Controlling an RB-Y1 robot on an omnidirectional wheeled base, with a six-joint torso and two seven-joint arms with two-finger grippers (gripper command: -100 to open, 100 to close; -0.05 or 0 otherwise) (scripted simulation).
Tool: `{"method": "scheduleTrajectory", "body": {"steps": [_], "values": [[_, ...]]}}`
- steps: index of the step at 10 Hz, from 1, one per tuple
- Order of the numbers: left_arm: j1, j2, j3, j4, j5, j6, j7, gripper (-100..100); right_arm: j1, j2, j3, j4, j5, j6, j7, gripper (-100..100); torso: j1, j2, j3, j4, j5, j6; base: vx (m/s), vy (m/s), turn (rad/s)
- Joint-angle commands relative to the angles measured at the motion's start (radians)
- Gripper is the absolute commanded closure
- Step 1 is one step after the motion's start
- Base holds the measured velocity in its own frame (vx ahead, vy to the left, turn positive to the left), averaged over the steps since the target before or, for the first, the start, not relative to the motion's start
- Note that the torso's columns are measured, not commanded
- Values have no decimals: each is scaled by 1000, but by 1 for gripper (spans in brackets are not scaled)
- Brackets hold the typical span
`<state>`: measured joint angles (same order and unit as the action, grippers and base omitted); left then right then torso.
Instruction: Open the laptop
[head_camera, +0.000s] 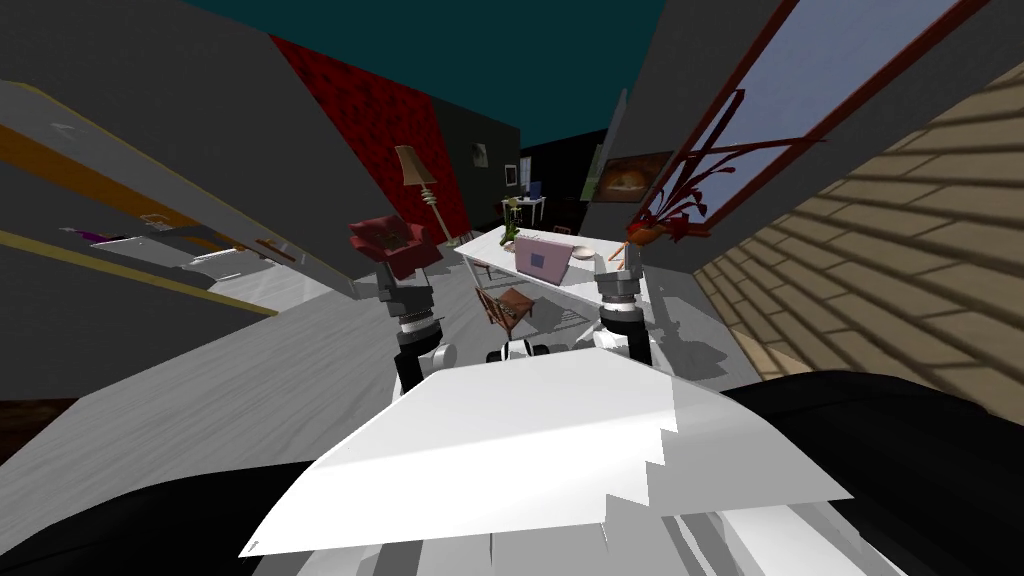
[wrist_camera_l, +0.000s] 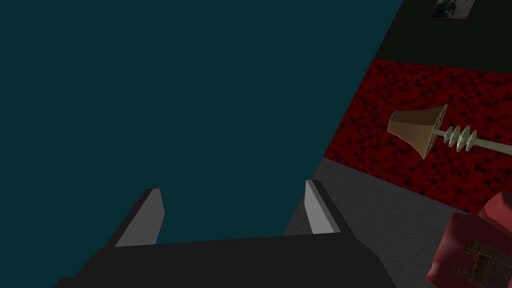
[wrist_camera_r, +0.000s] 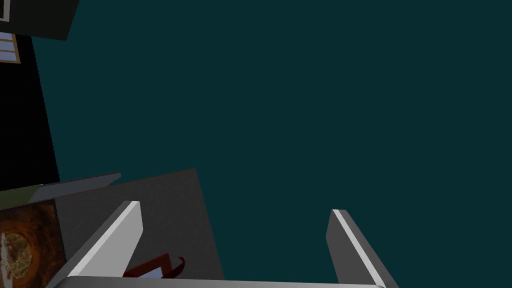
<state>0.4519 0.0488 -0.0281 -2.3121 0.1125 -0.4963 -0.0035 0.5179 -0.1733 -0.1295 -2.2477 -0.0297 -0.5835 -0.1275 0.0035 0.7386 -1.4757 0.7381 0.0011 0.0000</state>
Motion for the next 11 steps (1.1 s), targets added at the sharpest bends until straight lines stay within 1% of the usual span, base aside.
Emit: {"method": "scheduleTrajectory", "body": {"steps": [1,2,3,4,7,8,9,11], "values": [[0,0,0,0,0,0,0,0,3,-76,-45,42,27,4,29,-100,-3,-1,0,0,-1,0,17,303,34],[0,0,0,0,0,0,0,0,6,-105,-64,59,40,7,43,-100,-4,-1,-1,0,-1,0,33,338,30],[0,0,0,0,0,0,0,0,6,-105,-64,59,40,7,43,-100,-3,-2,-1,0,-1,0,74,274,-4],[0,0,0,0,0,0,0,0,8,-134,-84,76,55,12,58,-100,-6,-3,-2,-1,-2,0,87,268,22],[0,0,0,0,0,0,0,0,17,-218,-147,135,111,33,114,-100,-2,1,1,0,0,0,47,345,21],[0,0,0,0,0,0,0,0,17,-218,-147,135,111,33,114,-100,0,3,2,1,0,0,44,286,-8],[0,0,0,0,0,0,0,0,20,-244,-169,156,134,43,136,-100,-7,0,1,0,-1,0,132,268,9],[0,0,0,0,0,0,0,0,26,-295,-212,199,184,69,185,-100,-5,-6,-4,-2,-2,0,123,307,3]]}}
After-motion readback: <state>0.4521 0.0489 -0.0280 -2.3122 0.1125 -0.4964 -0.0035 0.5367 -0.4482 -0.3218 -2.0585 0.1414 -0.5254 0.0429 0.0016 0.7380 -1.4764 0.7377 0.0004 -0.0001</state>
